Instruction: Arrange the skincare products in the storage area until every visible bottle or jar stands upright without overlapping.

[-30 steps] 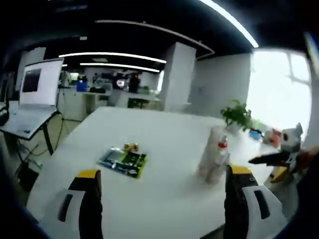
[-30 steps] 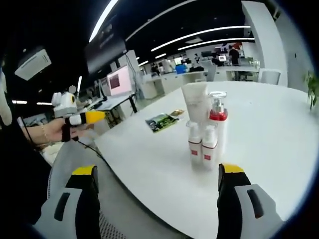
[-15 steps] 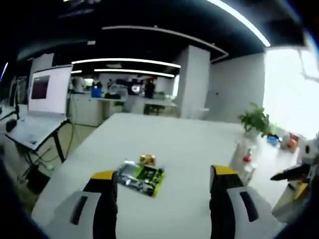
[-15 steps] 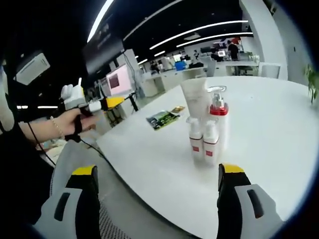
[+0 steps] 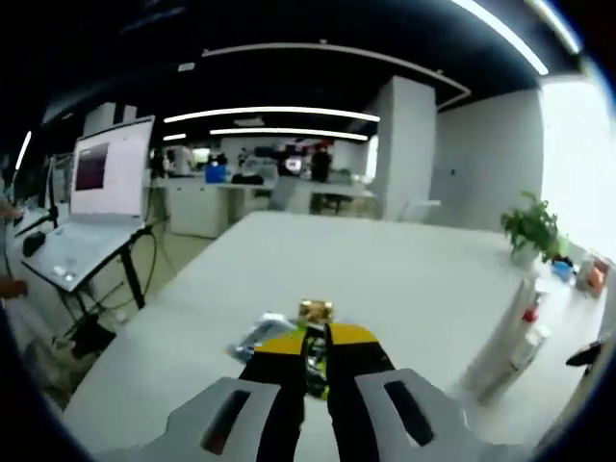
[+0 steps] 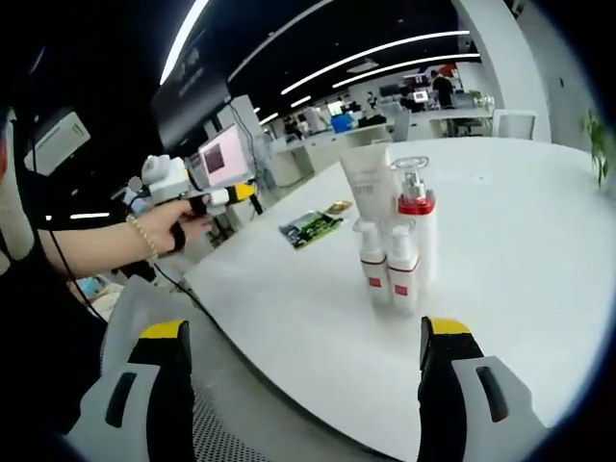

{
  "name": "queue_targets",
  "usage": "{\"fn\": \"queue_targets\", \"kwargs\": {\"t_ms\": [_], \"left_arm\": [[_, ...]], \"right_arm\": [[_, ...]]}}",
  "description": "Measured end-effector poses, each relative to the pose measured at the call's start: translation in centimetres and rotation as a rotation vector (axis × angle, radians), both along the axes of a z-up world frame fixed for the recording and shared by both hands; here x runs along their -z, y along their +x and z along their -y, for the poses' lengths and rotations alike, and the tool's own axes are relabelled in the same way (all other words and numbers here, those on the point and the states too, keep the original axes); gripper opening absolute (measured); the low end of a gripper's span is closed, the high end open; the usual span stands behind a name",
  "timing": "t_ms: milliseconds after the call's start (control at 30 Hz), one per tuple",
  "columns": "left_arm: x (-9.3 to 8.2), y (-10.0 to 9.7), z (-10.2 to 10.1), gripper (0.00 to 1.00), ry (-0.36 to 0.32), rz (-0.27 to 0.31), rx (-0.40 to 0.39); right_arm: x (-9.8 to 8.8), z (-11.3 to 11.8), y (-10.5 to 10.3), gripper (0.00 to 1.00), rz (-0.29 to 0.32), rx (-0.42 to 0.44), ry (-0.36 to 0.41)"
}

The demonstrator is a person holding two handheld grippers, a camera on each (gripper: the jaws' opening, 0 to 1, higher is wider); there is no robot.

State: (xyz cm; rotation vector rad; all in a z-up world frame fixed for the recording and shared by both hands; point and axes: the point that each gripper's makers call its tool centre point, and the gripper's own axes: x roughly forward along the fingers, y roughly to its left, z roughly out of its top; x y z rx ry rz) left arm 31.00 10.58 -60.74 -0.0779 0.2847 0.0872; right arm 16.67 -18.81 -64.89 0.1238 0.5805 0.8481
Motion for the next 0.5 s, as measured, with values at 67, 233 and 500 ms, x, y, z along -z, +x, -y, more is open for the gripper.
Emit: {"fn": "queue_targets", "kwargs": {"t_ms": [67,233,500], "left_arm": [[0.2,0.2,1.7,0.00,-0.034,-0.008,0.104],[1.2,1.1,1.7,0.00,-0.186,-0.042,0.080],[3.0,2.3,0.3,0.00,-0.030,-0.080,0.042]], "right_arm": [[0.1,0.1,0.1,0.98,-0.004,0.004,0.000],[0.2,0.0,0.0,0.97,-0.014,0.005,0.001],[0.3,0.1,0.1,0.96,-0.035,0.021,0.020]]}}
